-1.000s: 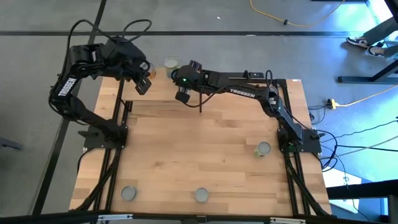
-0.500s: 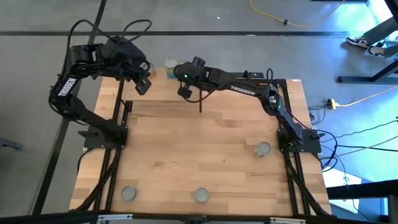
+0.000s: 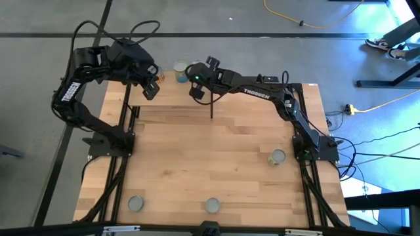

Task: Pick and place cans onto a shelf
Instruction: Put the canned cherries on the shelf, then put the canned chicken soup on the shelf

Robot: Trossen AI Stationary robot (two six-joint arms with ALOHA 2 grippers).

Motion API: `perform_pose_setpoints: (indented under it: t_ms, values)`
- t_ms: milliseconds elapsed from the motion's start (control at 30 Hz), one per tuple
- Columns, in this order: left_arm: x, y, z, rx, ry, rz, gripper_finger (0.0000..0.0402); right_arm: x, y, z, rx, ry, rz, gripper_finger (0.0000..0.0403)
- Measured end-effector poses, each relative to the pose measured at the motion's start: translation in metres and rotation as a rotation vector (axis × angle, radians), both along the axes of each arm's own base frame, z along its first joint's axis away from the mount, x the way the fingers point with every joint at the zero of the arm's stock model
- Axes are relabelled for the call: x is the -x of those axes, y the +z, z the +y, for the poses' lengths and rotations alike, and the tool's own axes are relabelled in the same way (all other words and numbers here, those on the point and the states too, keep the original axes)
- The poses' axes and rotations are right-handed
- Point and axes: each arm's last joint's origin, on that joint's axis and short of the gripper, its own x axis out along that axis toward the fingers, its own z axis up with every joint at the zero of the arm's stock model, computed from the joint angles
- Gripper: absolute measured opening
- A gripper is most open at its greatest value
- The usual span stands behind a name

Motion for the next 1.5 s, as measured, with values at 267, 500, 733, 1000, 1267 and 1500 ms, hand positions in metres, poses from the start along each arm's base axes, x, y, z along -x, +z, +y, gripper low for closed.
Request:
perform_pose_setpoints:
  t_ms: [267,500,733,1000,1267,1500]
  values:
    - [0.0,0.0,0.0,0.0,0.0,0.0,0.0,0.002,-0.001,-0.001,-0.015,0.008,0.018,0.0]
    - [0.0,0.0,0.0,0.004,-0.004,-0.002,0.0,0.018,0.025,0.02,-0.032,0.042,0.04,0.0]
    - [-0.001,0.0,-0.001,0.026,-0.031,-0.01,0.0,0.069,0.089,0.046,-0.12,0.116,-0.04,0.0]
    - [-0.001,0.0,-0.002,0.033,-0.086,-0.007,0.0,0.142,0.135,0.076,-0.224,0.097,-0.004,0.0]
    - [-0.002,0.0,-0.005,0.085,-0.182,-0.027,0.0,0.189,0.153,0.107,-0.39,0.217,0.073,0.0]
    - [-0.002,0.0,-0.005,0.086,-0.184,-0.027,0.0,0.213,0.168,0.113,-0.417,0.266,0.014,0.0]
